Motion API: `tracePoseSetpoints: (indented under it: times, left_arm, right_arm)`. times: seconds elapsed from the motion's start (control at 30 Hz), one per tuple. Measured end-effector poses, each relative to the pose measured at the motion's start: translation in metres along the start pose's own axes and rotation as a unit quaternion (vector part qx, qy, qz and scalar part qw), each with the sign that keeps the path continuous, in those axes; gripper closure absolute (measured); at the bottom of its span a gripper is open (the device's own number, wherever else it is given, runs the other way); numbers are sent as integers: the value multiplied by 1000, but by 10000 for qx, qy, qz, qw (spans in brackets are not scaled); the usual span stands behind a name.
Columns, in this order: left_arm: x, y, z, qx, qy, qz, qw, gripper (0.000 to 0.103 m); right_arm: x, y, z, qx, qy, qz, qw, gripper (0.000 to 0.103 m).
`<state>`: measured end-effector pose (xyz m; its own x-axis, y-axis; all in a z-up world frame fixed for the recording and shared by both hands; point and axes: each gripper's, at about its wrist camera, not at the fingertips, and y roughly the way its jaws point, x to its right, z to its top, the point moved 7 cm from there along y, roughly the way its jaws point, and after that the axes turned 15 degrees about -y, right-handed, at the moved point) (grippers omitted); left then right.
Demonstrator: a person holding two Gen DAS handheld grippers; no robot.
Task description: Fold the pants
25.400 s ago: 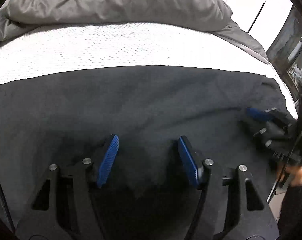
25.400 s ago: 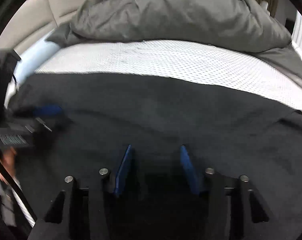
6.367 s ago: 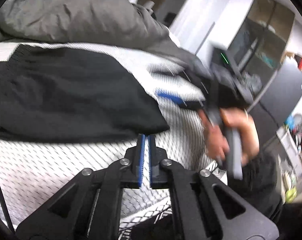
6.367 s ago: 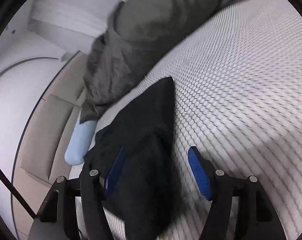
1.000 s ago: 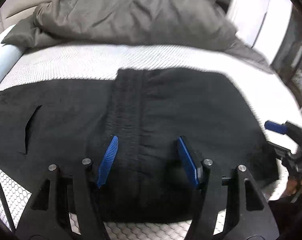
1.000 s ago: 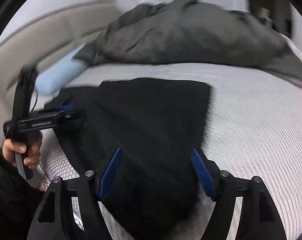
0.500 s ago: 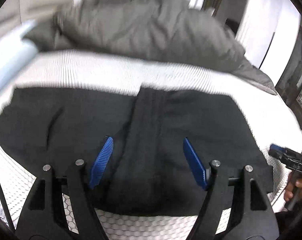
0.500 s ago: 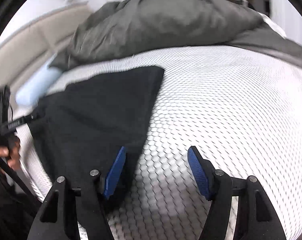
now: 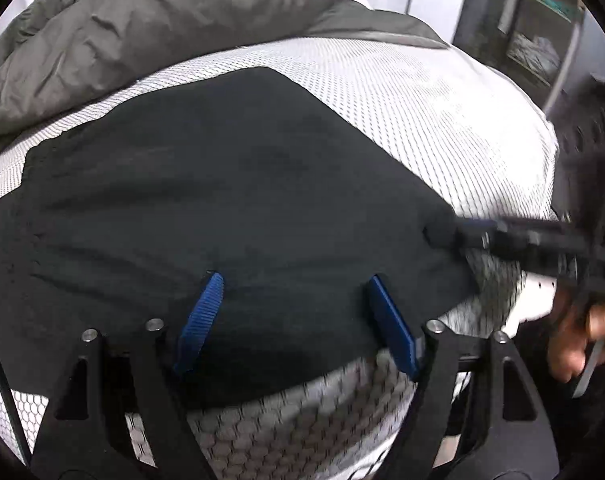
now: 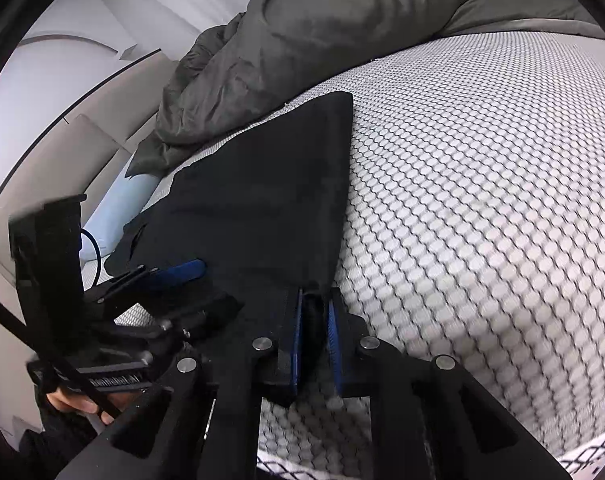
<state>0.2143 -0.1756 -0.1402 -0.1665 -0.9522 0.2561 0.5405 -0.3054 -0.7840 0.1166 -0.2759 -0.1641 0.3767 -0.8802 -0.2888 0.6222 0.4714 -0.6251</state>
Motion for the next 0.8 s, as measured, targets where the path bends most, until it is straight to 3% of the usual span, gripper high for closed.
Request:
tracePoseSetpoints:
  times: [0.17,0.23,0.33,0.4,0.47,0.5,0.57,0.63,0.7,0.8]
  left_arm:
    - [-9,-14,-11,106,-78,-62,9999,26]
    - [-16,-32,-13,169,-323,-314,9988,26]
    - [-18,-51,-6,413,-665,-662,9947,26]
    - [-19,-46,2,487,-699,-526,9950,26]
    - [-26,-29,5,292,-736,-223,9966,26]
    - [-32,-16,4,87,-853,7,9963,26]
    - [-32,-16,2,49,-882,-28,9961,26]
    - [-27,-27,5,73,-873,-461,9951,26]
    - [-33,-42,10,192,-1082,-908,9898,26]
    - [-66,-57,25,603,-1456,-568,9859,26]
  right_arm:
    - [17,2,2,96,543,390,9977,88]
    - [18,-10,4,275,576,324,9974,78]
    - [13,-17,5,354,602,422,9967,72]
    - [6,-11,0,201,559,626,9963,72]
    - [1,-4,-5,-80,286,565,9980,72]
    - [-1,-5,-5,-92,206,539,9983,72]
    - [-1,-11,5,51,157,476,9987,69]
    - [11,-16,20,197,151,42,9997,33]
    - [17,-8,40,235,61,-139,9996,31]
    - [26,16,71,11,-26,-198,9998,31]
